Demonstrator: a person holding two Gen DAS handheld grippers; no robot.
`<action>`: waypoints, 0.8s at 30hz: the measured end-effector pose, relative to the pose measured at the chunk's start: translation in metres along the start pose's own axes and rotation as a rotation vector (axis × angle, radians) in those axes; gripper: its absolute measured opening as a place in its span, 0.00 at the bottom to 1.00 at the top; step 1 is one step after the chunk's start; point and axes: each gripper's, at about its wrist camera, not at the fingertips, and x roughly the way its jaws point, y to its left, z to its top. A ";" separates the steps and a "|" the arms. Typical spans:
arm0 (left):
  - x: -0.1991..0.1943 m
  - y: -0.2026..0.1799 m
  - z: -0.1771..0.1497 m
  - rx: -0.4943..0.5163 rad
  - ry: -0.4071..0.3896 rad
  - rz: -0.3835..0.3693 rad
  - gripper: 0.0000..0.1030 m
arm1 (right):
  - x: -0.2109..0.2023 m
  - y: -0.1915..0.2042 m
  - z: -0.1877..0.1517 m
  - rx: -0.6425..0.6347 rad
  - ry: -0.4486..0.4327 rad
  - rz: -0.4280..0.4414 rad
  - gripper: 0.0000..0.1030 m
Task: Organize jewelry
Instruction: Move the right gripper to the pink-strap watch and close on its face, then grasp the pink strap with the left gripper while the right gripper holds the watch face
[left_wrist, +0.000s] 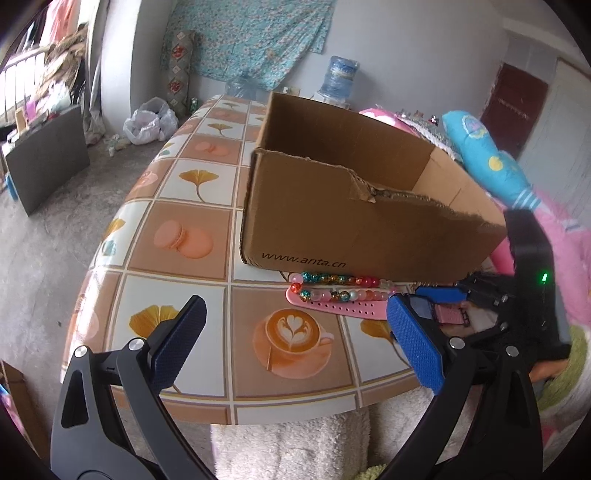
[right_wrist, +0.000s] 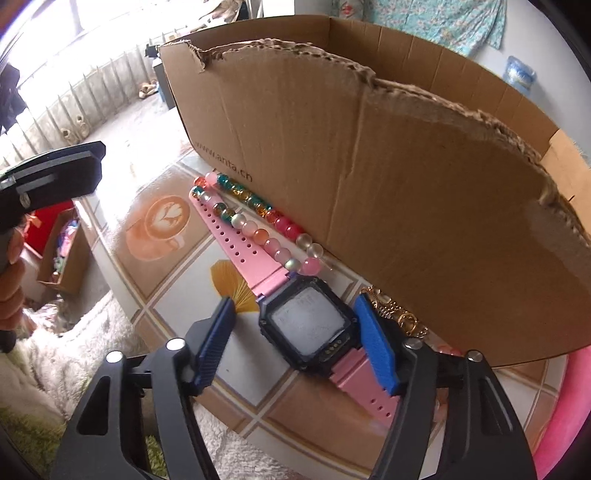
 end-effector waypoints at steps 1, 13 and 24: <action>-0.001 -0.003 -0.001 0.024 -0.003 0.000 0.92 | 0.002 -0.004 0.002 -0.004 0.011 0.005 0.49; -0.003 -0.070 -0.028 0.425 -0.043 0.119 0.92 | 0.011 -0.042 0.020 0.095 0.106 0.220 0.49; 0.026 -0.095 -0.040 0.594 0.025 0.123 0.63 | 0.017 -0.088 0.023 0.169 0.155 0.419 0.49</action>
